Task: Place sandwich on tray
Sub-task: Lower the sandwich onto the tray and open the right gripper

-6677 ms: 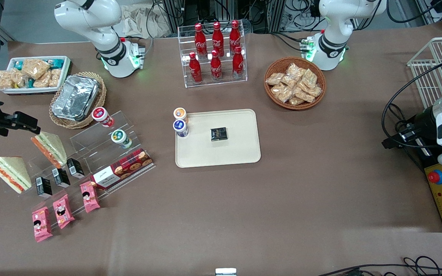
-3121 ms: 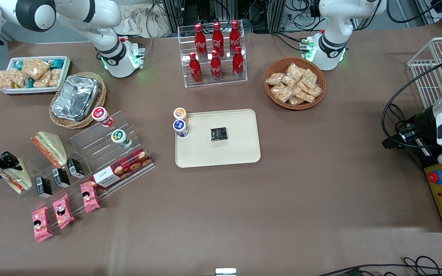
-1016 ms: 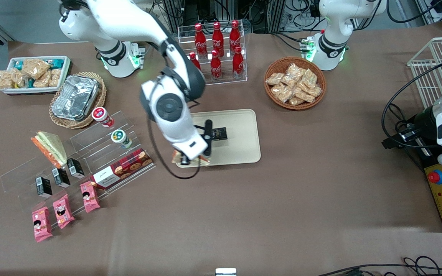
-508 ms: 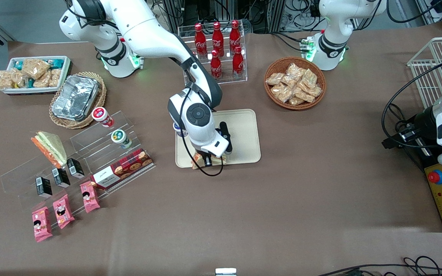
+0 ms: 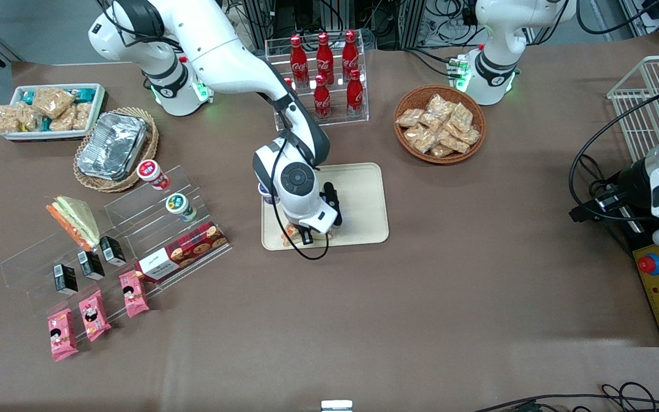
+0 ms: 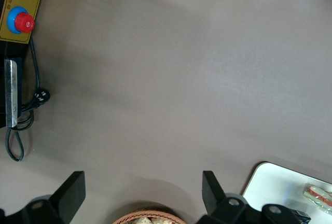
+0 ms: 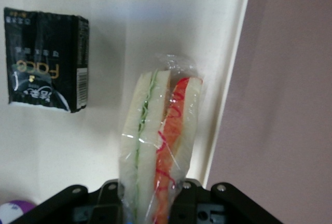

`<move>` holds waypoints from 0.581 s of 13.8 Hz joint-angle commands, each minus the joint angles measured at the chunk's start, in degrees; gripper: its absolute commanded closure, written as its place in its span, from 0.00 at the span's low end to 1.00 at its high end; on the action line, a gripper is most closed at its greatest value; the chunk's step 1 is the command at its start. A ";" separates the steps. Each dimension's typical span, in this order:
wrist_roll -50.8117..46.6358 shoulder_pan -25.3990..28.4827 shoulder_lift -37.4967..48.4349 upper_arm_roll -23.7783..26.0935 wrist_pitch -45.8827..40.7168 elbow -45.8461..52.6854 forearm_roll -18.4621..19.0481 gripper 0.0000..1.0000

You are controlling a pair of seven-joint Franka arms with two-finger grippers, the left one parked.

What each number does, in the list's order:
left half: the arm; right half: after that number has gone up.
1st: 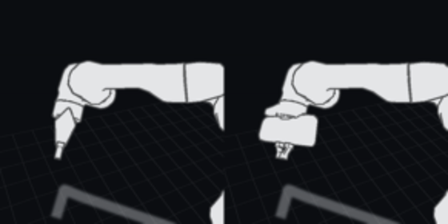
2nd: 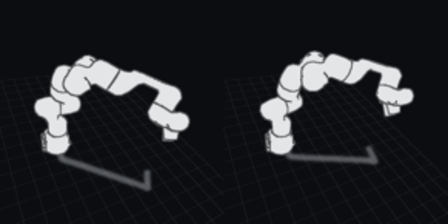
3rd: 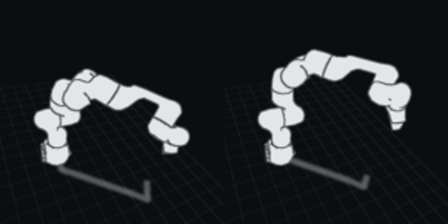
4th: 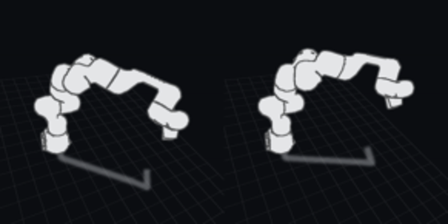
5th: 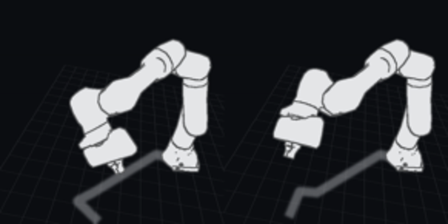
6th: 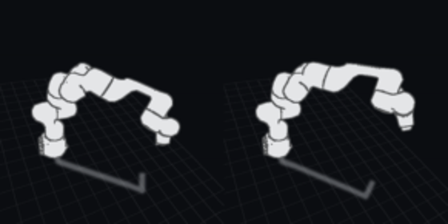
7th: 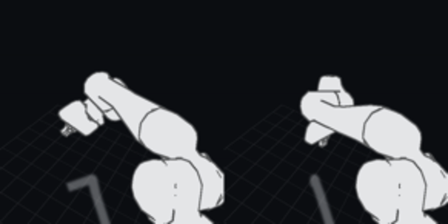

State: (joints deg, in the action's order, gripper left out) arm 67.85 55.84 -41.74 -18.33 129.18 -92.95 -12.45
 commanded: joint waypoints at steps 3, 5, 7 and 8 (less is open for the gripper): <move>0.88 0.94 -0.18 -0.56 1.07 -0.39 -1.78 0.01; 1.31 0.85 0.17 -0.65 0.81 -0.05 -1.78 0.01; 1.06 -0.11 2.09 -0.65 -2.16 0.13 -1.87 0.01; 0.97 -0.38 4.28 -1.00 -5.23 0.22 -1.87 0.01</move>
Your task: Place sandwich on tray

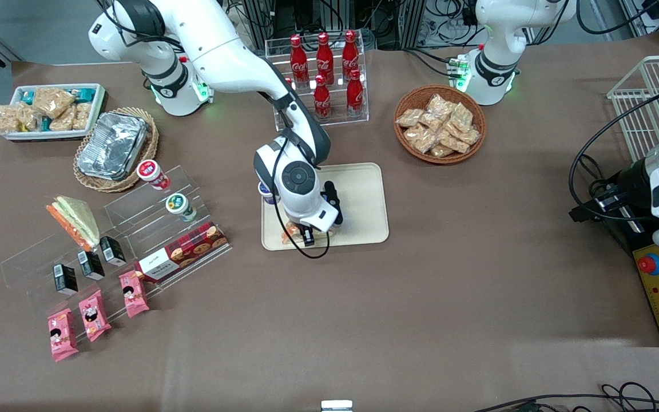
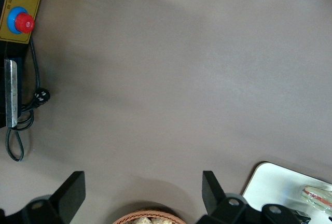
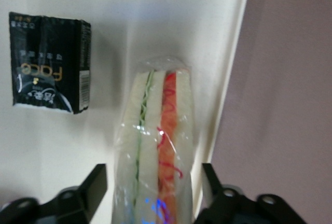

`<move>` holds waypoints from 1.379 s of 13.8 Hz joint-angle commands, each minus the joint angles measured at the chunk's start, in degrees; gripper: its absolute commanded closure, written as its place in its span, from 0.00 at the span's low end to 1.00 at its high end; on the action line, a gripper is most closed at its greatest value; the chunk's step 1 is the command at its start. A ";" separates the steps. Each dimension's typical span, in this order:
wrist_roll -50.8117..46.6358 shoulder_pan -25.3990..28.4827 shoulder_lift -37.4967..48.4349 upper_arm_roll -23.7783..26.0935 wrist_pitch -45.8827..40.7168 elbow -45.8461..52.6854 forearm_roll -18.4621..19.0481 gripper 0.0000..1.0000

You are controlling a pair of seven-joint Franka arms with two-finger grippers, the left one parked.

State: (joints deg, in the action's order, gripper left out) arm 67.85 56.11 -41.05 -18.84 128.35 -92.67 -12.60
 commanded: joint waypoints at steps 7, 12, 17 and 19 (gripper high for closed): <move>0.36 -3.56 17.14 -15.93 -27.08 1.61 -1.37 0.01; -9.53 -3.21 20.04 -29.31 -28.68 2.05 -1.37 0.01; -35.46 -3.47 21.81 -31.51 -27.63 3.81 -0.32 0.01; -42.59 -3.47 21.89 -34.32 -27.28 3.90 -0.58 0.01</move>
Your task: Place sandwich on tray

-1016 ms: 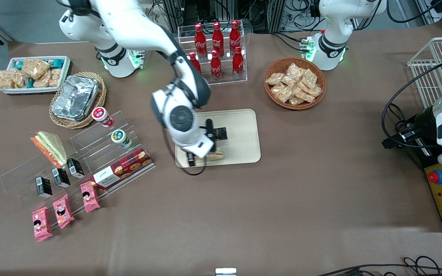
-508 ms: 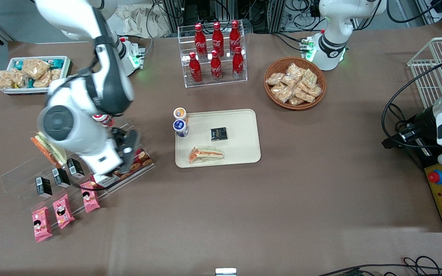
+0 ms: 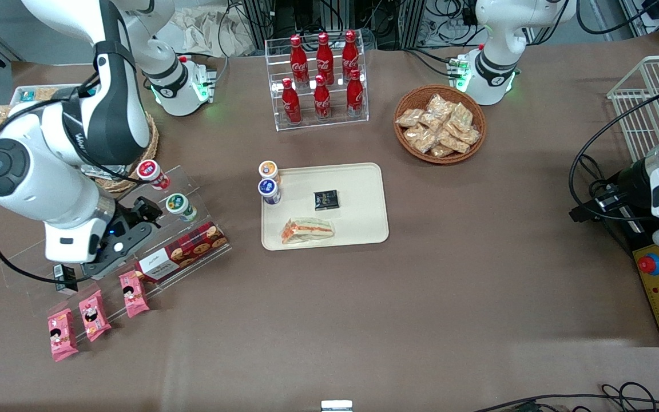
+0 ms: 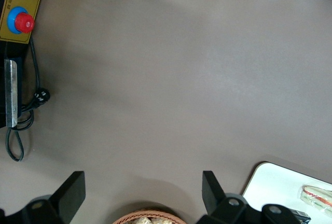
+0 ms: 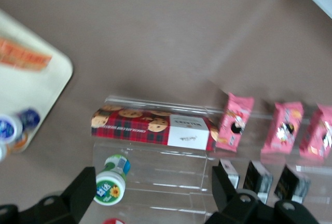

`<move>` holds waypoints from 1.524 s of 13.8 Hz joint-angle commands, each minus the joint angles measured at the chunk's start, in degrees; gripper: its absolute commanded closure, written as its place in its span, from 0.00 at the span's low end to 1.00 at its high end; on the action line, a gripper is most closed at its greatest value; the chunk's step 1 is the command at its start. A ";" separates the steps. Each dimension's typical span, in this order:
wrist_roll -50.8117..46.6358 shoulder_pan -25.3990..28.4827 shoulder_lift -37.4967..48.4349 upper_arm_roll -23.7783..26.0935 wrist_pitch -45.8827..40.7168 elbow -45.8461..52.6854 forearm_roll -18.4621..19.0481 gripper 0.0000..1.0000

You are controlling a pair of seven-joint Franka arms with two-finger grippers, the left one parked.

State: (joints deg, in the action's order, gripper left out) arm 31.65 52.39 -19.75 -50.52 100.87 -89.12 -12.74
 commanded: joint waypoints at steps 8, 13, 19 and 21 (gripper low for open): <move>-10.99 -10.89 3.04 -1.97 3.37 0.44 -0.71 0.01; -18.77 -26.60 9.98 13.47 -3.74 0.09 1.30 0.01; -25.41 -43.40 13.51 32.39 -4.20 -0.70 8.34 0.01; -25.50 -45.62 13.94 34.78 -4.37 -0.70 8.43 0.01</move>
